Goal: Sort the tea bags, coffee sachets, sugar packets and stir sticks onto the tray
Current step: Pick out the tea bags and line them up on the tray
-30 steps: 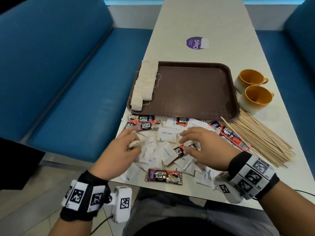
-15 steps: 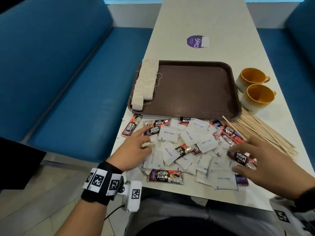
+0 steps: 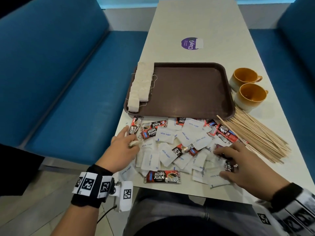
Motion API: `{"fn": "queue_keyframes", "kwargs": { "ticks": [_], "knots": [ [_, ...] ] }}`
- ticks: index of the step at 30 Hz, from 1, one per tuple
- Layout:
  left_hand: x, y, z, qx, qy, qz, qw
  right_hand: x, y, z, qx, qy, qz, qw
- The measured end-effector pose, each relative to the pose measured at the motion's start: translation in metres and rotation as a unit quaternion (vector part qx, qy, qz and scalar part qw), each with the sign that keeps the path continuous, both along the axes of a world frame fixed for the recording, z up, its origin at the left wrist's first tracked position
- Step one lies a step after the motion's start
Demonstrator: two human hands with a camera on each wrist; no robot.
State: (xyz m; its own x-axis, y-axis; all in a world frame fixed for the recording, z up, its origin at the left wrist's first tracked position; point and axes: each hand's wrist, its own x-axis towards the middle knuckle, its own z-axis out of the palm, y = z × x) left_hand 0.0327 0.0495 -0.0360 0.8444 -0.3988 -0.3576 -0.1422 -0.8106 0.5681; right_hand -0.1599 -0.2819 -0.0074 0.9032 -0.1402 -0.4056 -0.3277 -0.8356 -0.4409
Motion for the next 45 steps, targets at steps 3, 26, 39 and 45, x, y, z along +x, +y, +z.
{"fn": "queue_keyframes", "kwargs": {
  "ticks": [3, 26, 39, 45],
  "knots": [
    [-0.007, -0.007, -0.003, -0.044, 0.012, -0.035, 0.998, 0.003, 0.000, 0.000, 0.016, -0.010, 0.002, 1.000],
    [-0.067, 0.007, 0.015, -0.081, 0.027, -0.148, 0.985, -0.001, 0.008, 0.000, -0.002, -0.017, 0.072, 0.997],
    [-0.066, -0.024, 0.006, -0.065, 0.047, -0.334, 0.939, 0.004, -0.001, -0.017, -0.079, -0.064, -0.027, 0.994],
    [-0.064, -0.035, 0.020, -0.145, 0.055, -0.262, 0.953, 0.016, -0.003, -0.002, -0.060, -0.084, -0.035, 0.994]
  ]
}}
